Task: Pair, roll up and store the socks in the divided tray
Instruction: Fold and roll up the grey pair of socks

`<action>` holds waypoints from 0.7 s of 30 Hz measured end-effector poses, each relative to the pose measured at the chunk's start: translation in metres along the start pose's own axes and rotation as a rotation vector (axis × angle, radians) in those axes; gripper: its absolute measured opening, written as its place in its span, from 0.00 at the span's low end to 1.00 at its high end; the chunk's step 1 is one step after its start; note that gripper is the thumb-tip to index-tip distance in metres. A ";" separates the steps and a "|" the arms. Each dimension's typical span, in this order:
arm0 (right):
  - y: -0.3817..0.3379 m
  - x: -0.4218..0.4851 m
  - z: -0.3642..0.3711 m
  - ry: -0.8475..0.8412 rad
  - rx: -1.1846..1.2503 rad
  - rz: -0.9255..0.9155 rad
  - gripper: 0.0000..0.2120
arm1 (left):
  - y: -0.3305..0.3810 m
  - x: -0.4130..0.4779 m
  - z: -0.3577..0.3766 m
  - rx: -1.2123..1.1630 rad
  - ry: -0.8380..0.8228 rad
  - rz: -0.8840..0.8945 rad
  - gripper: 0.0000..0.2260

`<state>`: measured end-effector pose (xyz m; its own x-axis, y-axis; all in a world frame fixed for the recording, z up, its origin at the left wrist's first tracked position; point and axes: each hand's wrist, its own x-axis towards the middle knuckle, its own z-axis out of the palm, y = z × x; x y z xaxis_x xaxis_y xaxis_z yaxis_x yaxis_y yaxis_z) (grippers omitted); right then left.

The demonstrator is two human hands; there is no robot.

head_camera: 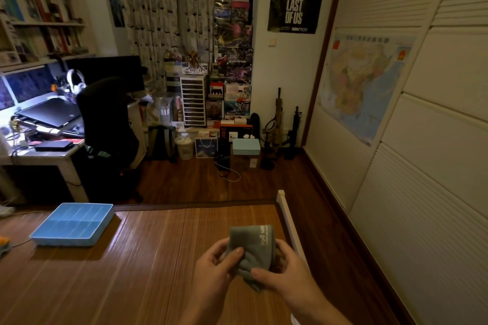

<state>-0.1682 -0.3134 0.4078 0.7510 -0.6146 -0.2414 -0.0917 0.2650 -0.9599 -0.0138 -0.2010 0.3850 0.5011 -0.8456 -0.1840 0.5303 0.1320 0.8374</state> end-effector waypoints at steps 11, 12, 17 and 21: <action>-0.033 -0.005 -0.007 0.058 -0.197 -0.156 0.33 | 0.026 -0.003 0.000 0.269 -0.130 0.106 0.09; -0.040 -0.005 -0.010 0.056 -0.273 -0.213 0.30 | 0.028 -0.004 0.000 0.283 -0.164 0.105 0.10; -0.062 -0.004 -0.018 -0.060 -0.719 -0.363 0.10 | 0.039 -0.006 0.007 0.361 -0.269 0.133 0.18; -0.063 -0.002 -0.016 -0.046 -0.802 -0.482 0.06 | 0.046 -0.003 0.011 0.480 -0.342 0.156 0.14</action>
<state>-0.1740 -0.3405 0.4663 0.8489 -0.4901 0.1980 -0.1741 -0.6130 -0.7707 0.0022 -0.1979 0.4298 0.2583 -0.9636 0.0687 0.0611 0.0872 0.9943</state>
